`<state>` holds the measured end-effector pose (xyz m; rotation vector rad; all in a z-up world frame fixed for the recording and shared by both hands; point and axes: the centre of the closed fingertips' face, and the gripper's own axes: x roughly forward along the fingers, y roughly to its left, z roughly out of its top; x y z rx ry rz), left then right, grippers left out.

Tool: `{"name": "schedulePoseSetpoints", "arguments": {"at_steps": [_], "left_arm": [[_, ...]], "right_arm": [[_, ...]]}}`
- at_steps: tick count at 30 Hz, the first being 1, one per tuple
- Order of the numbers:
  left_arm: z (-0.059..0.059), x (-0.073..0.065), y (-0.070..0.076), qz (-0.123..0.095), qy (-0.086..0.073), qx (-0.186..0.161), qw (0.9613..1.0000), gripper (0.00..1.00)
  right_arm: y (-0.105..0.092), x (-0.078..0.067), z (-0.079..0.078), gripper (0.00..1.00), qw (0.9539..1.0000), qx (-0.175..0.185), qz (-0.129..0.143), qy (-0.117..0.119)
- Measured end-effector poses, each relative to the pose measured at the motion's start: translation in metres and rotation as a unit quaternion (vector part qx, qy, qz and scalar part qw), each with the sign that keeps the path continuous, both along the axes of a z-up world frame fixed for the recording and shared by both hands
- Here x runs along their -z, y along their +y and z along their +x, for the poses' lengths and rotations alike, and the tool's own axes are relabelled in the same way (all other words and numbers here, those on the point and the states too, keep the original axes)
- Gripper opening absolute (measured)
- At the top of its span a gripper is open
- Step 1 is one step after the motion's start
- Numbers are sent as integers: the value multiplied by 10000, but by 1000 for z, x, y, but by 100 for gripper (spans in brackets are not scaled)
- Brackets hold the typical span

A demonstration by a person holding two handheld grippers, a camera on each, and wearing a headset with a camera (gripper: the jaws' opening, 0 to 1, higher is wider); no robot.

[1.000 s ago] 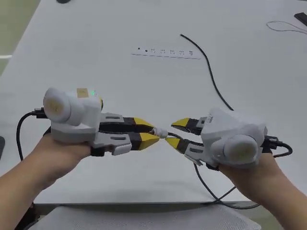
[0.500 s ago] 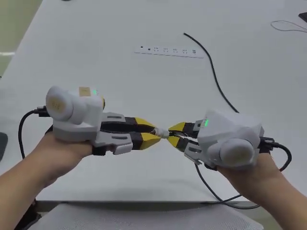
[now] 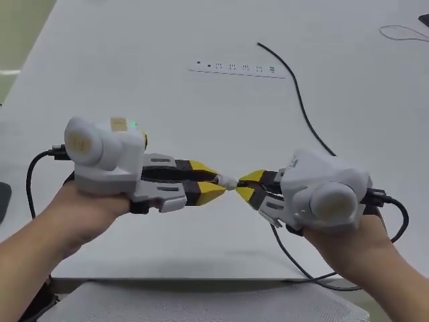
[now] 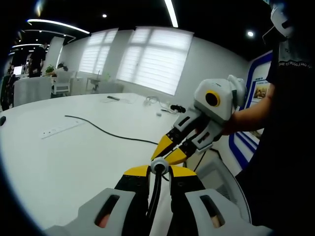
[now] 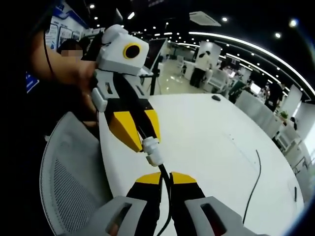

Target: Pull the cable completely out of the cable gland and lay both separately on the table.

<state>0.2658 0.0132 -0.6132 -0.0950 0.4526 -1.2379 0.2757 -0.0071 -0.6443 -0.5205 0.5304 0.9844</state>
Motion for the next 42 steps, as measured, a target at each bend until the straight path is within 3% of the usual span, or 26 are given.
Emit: {"name": "schedulePoseSetpoints", "arguments": {"at_steps": [6,9,10,13,14,20,22,24,25,30,31,33,37,42], "left_arm": [[0,-1,0,-14,3,-1,10000,15],[0,-1,-1,-10,-4,9,10000,15],[0,-1,-1,-10,-7,8,10000,15],[0,-1,-1,-10,-10,11,10000,15],[0,-1,-1,-7,-14,5,10000,15],[1,-3,1,-53,-3,-25,10000,15],[1,-4,1,-60,-11,-27,10000,15],[1,-5,1,-76,-16,-37,10000,15],[1,-6,1,-100,-14,-37,9999,15],[1,-10,0,-176,-18,-50,9998,15],[1,-10,0,-177,-13,-47,9998,15],[0,-9,0,-174,-2,-41,9998,15],[0,-7,0,-125,6,-35,9999,15],[-1,-8,0,-147,8,-36,9999,15]], "right_arm": [[-15,11,3,1,9983,433,180,335],[-21,18,3,1,9950,693,372,620],[-21,18,3,1,9925,776,589,741],[-28,25,3,1,9866,1021,777,1006],[-30,28,3,1,9828,1155,876,1142],[-42,43,3,1,9681,1621,1091,1570],[-47,51,1,1,9585,1850,1174,1822],[-51,55,2,1,9523,1991,1286,1923],[-52,58,1,1,9443,2120,1413,2081],[-61,75,-3,2,9204,2478,1615,2558],[-61,76,-3,2,9108,2573,1779,2693],[-63,81,-7,2,8983,2725,1844,2912],[-64,86,-9,2,8968,2751,1829,2944],[-63,83,-9,2,9033,2661,1757,2871]]}}
